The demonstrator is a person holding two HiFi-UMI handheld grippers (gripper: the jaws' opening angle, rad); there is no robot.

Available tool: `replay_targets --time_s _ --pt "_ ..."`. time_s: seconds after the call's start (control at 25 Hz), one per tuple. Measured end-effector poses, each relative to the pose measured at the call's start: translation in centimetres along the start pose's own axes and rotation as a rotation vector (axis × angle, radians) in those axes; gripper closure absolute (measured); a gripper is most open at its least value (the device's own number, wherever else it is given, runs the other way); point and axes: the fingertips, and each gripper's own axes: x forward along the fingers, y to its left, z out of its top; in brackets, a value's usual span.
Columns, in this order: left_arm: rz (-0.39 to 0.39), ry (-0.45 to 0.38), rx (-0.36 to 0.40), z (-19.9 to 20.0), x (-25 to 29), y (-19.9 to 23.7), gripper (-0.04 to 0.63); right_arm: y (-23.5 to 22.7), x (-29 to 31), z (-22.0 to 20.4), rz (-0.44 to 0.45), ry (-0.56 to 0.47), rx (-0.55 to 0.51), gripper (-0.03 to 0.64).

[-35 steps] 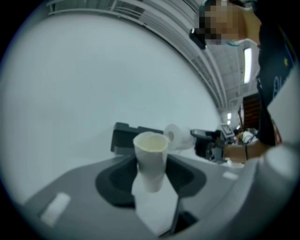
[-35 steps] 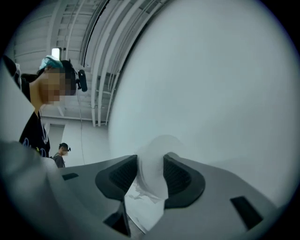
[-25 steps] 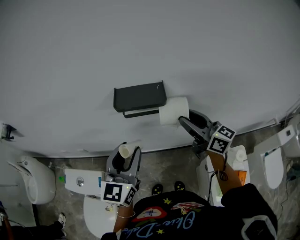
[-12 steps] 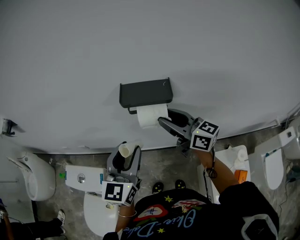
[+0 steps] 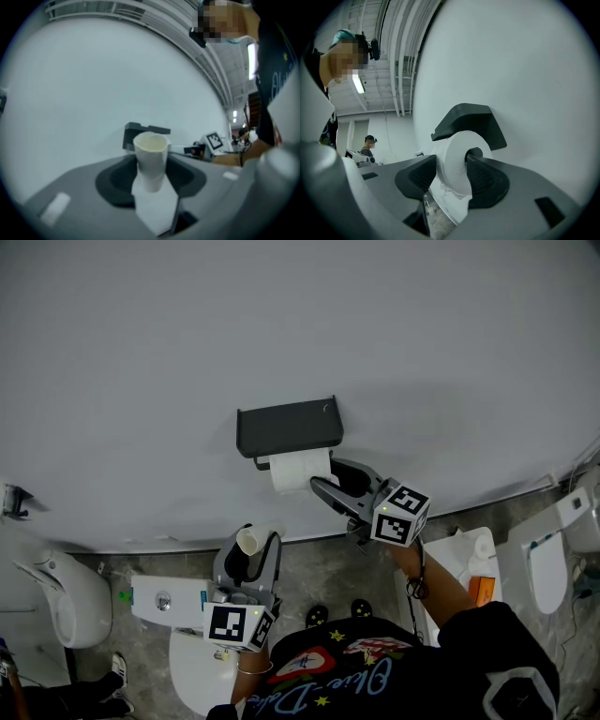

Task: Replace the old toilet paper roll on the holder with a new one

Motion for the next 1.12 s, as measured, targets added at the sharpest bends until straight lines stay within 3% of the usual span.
replay_targets --time_s 0.24,0.52,0.6,1.12 --pt "-0.018 0.012 0.002 -0.4 0.3 -0.5 0.410 0.6 -1.3 -0.4 -0.083 0.042 -0.135 0.408" --pt "-0.045 0.022 0.001 -0.7 1.1 -1.5 0.410 1.5 -5.3 1.1 -0.253 -0.054 -0.174 0.414" --pt "-0.056 0.027 0.000 -0.9 1.3 -1.8 0.410 2.0 -6.1 1.3 -0.265 -0.060 -0.186 0.593" --pt "-0.102 0.038 0.009 -0.9 2.4 -3.8 0.410 4.1 -7.7 1.4 -0.260 -0.046 -0.224 0.603"
